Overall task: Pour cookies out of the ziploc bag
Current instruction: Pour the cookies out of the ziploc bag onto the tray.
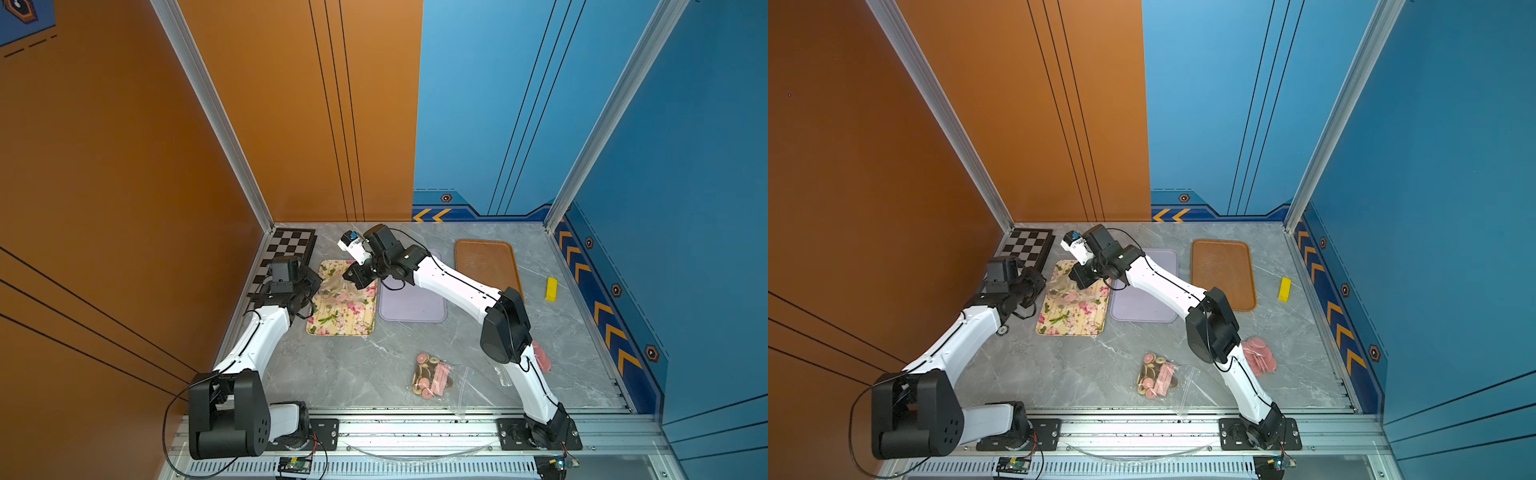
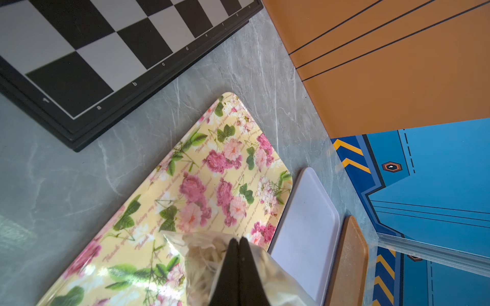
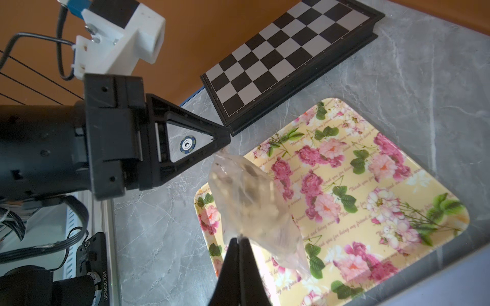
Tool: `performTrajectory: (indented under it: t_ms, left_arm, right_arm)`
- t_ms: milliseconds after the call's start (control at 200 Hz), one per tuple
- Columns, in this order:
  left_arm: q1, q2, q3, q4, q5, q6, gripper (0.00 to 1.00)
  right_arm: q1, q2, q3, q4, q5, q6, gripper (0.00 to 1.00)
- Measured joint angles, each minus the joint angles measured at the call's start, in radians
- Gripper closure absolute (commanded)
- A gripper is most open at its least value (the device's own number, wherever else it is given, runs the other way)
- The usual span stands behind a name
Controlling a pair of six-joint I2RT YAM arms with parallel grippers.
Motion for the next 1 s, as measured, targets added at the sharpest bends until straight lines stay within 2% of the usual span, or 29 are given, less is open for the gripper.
performTrajectory:
  t_ms: [415, 476, 666, 796, 1001]
  left_arm:
    - [-0.021, 0.055, 0.052, 0.016, 0.019, 0.02, 1.0]
    - [-0.021, 0.06, 0.051, 0.016, 0.019, 0.02, 1.0]
    - [-0.028, 0.063, 0.05, 0.023, 0.019, 0.019, 1.0]
    - [-0.028, 0.063, 0.05, 0.023, 0.023, 0.019, 1.0]
    - [-0.028, 0.055, 0.035, 0.026, 0.023, 0.019, 1.0]
  right_arm:
    - [-0.058, 0.067, -0.004, 0.029, -0.021, 0.036, 1.0]
    - [-0.049, 0.067, -0.018, 0.037, -0.031, 0.044, 0.82]
    - [0.016, 0.067, -0.113, 0.072, -0.031, 0.049, 0.48]
    - [0.071, 0.067, -0.168, 0.084, -0.01, 0.045, 0.39]
    - [0.107, 0.02, -0.245, 0.156, 0.041, 0.048, 0.31]
